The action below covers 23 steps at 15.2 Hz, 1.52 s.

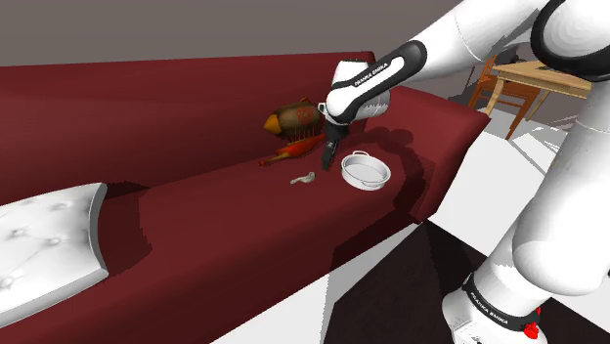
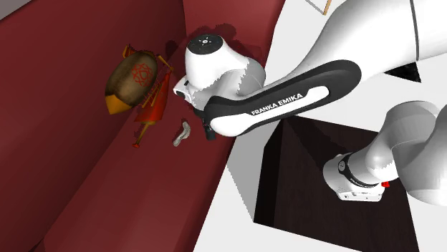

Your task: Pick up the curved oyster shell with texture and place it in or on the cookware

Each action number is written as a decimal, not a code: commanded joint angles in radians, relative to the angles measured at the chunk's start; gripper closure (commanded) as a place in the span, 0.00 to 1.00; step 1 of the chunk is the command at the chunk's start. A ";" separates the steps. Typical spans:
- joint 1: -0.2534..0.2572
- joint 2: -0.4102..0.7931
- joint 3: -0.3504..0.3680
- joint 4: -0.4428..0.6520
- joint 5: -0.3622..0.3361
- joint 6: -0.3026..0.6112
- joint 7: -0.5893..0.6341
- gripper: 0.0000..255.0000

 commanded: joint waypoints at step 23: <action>-0.016 0.500 0.047 0.369 0.027 0.162 -0.141 0.00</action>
